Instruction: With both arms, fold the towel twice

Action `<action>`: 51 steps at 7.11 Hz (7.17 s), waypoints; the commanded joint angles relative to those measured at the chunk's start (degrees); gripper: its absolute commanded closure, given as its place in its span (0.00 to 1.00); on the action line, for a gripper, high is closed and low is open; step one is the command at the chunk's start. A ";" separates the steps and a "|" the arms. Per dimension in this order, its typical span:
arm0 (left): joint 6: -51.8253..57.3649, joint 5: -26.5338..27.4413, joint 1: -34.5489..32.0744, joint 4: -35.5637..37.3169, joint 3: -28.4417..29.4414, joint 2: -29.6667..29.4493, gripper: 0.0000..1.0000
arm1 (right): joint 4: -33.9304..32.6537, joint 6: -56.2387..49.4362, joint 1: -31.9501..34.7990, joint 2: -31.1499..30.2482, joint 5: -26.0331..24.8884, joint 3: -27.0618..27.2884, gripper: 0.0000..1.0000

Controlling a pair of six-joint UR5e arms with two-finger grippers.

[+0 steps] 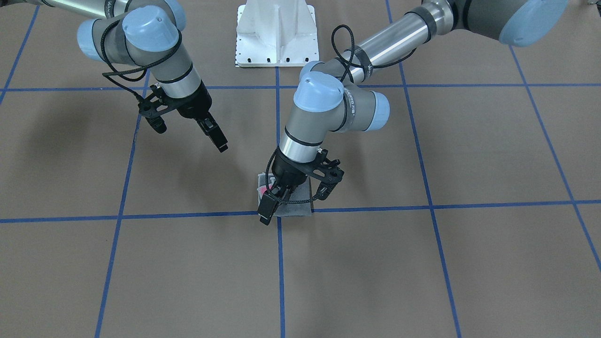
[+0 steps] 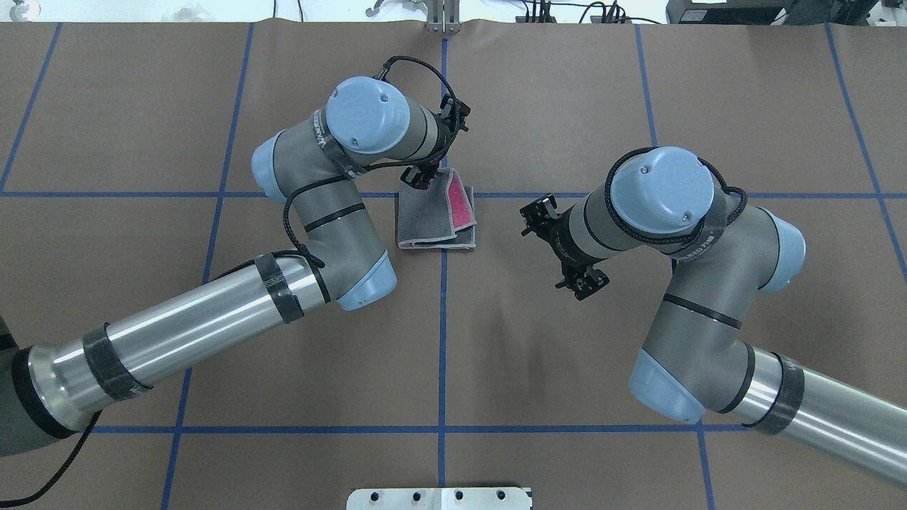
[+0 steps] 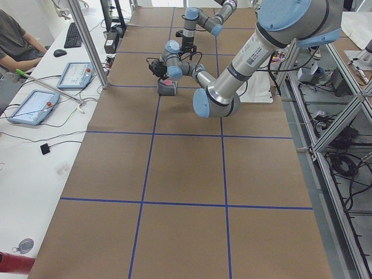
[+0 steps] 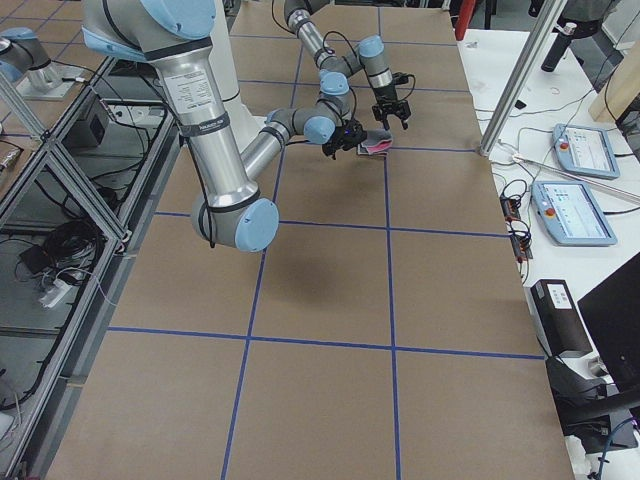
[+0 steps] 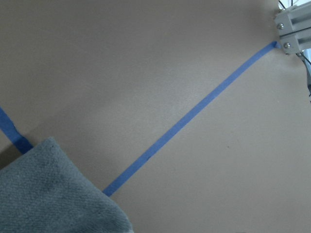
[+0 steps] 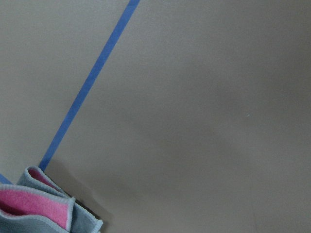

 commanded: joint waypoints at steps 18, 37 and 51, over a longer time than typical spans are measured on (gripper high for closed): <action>4.96 -13.91 -6.95 1.61 -29.19 25.63 0.00 | 9.61 -26.67 -1.88 18.08 -11.93 -26.89 0.46; 4.87 -11.01 -6.07 1.79 -28.57 25.19 0.00 | 9.52 -25.96 -2.23 16.15 -11.50 -24.27 0.82; 4.52 -10.74 -5.20 1.88 -28.48 25.28 0.00 | 7.68 -25.61 -3.90 13.86 -11.50 -19.09 0.00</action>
